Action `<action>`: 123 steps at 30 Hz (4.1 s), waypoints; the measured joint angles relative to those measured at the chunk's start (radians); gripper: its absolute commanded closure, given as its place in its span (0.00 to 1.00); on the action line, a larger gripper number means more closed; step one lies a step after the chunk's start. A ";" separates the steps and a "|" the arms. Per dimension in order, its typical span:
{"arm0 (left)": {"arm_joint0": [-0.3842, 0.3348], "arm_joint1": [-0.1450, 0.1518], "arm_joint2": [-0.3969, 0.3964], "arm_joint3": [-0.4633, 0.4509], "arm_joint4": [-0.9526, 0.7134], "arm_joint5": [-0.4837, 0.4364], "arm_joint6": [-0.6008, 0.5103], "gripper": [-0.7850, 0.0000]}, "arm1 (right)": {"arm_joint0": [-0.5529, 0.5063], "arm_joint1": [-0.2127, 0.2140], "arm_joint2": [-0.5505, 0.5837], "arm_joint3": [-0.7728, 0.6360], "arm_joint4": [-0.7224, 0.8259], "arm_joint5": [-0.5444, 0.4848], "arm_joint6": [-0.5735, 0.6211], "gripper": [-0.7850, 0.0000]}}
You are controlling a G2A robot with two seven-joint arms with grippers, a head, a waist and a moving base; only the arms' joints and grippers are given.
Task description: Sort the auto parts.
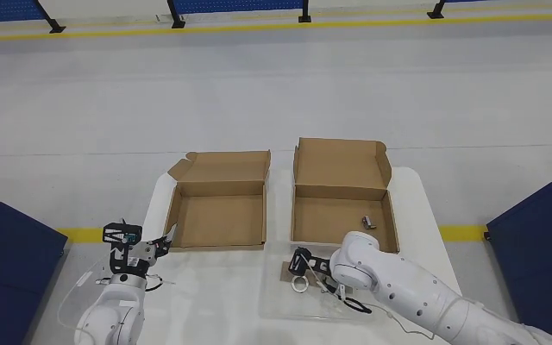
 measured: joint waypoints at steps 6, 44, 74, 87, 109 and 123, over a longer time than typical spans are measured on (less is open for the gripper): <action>0.000 0.000 0.000 0.000 0.000 0.000 0.000 0.00 | -0.023 0.010 0.029 -0.027 -0.010 -0.005 0.001 0.52; 0.000 0.000 0.000 0.000 0.000 0.000 0.000 0.00 | -0.057 -0.024 0.049 0.019 -0.097 0.019 0.017 0.73; 0.000 0.000 0.000 0.000 0.000 0.000 0.000 0.00 | -0.091 -0.016 0.164 -0.009 -0.012 -0.056 0.050 1.00; 0.000 0.000 0.000 0.000 0.000 0.000 0.000 0.00 | -0.120 0.005 0.217 -0.081 0.012 -0.087 0.091 1.00; 0.000 0.000 0.000 0.000 0.000 0.000 0.000 0.00 | -0.214 0.117 0.436 -0.098 0.635 -0.331 -0.083 1.00; 0.000 0.000 0.000 0.000 0.000 0.000 0.000 0.00 | -0.223 0.118 0.451 -0.093 0.622 -0.326 -0.116 1.00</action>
